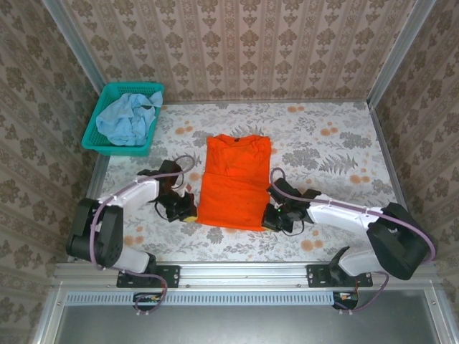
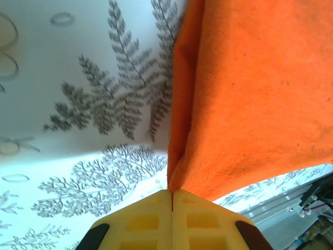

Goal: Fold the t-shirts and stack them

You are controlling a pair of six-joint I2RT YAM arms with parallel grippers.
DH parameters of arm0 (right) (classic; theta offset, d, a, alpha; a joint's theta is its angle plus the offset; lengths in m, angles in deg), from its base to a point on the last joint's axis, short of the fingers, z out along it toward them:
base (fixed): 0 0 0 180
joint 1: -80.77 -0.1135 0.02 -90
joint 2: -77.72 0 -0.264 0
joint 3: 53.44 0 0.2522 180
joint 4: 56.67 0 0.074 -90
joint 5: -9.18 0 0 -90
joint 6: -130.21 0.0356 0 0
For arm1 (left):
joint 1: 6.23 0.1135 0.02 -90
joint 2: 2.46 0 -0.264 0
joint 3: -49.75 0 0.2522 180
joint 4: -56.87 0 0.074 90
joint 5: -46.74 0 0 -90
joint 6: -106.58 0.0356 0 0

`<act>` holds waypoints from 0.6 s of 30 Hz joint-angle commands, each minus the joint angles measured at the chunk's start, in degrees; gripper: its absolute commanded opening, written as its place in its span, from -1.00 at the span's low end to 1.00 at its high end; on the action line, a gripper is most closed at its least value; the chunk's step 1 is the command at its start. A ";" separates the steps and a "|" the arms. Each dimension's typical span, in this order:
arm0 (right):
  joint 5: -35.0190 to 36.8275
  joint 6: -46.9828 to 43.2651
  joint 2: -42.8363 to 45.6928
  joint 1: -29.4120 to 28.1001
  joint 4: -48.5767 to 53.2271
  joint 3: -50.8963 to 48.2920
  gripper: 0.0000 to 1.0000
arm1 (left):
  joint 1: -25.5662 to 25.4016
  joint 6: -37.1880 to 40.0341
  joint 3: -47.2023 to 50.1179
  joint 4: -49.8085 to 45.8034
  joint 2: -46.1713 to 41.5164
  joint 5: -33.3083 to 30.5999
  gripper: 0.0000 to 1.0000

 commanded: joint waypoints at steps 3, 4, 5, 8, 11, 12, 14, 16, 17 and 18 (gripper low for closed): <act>0.01 -1.46 2.26 -0.07 3.36 -2.39 -1.00 | -0.54 -5.37 4.92 -0.37 -4.01 -0.34 -1.00; -0.16 -1.45 2.69 -0.07 3.41 -2.98 -1.00 | -1.03 -6.20 5.67 0.17 -4.84 -0.33 -1.00; -0.36 -1.44 3.29 -0.07 3.31 -3.58 -1.00 | -1.54 -7.00 6.56 0.88 -5.72 -0.36 -1.00; -0.61 -1.02 5.13 -0.07 3.28 -5.20 -1.00 | -3.10 -9.36 8.95 2.22 -7.82 -0.35 -0.98; -1.20 -0.58 6.72 -0.64 3.44 -6.52 -1.00 | -5.14 -11.80 10.93 2.89 -10.19 -0.23 -1.00; -1.36 -0.48 7.16 -0.92 3.45 -6.85 -1.00 | -5.30 -12.45 11.44 2.97 -11.06 -0.33 -1.00; -1.89 0.33 8.14 -1.89 3.66 -7.53 -1.00 | -7.97 -14.03 12.34 2.79 -12.96 -0.46 -1.00; -2.06 1.20 9.66 -3.10 4.34 -7.88 -1.00 | -8.87 -14.69 12.66 1.56 -14.32 0.14 -1.00; -1.99 1.66 10.83 -3.63 5.02 -7.94 -1.00 | -9.28 -14.74 12.50 0.15 -15.37 0.20 -1.00; -1.65 2.13 11.99 -3.94 6.08 -8.08 -1.00 | -9.49 -14.71 12.25 -1.44 -16.29 0.28 -1.00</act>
